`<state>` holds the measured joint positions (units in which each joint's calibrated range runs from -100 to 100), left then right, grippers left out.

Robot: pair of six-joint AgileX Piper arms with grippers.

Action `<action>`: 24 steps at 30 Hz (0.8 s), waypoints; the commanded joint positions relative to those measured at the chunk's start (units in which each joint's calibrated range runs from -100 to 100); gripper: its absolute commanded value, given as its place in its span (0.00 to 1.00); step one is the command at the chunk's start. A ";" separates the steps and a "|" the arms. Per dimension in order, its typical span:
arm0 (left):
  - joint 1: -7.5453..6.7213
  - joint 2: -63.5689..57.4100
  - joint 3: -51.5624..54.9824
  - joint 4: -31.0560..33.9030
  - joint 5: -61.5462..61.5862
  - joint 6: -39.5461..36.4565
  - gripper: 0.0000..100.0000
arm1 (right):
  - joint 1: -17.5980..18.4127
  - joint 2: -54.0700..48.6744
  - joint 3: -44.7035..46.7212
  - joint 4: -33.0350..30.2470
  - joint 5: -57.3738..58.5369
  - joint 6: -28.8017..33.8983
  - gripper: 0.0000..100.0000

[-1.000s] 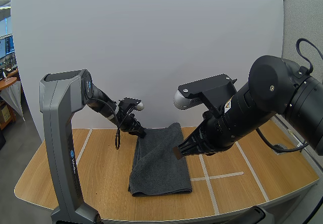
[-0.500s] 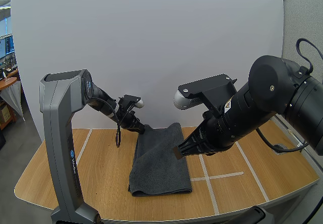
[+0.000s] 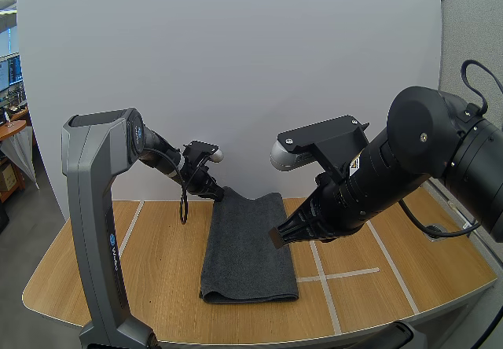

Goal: Fold the towel

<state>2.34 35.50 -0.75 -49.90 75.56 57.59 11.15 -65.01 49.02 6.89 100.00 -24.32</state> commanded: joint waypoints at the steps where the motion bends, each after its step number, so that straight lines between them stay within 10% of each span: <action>1: -0.01 -0.39 -0.59 -0.48 3.04 -0.47 0.65 | -0.19 -0.24 0.18 0.11 0.00 -0.23 0.00; 4: -0.01 -0.51 -0.59 -0.60 6.38 -0.47 0.93 | -0.19 -0.24 0.18 0.11 0.00 -0.23 0.00; 24: -0.01 -20.08 1.76 4.45 24.44 -3.05 0.92 | -0.19 -0.24 0.18 -7.26 0.00 -0.52 0.00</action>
<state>2.34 25.55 -0.89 -48.86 98.03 56.35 11.15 -65.01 49.02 0.47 100.00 -24.41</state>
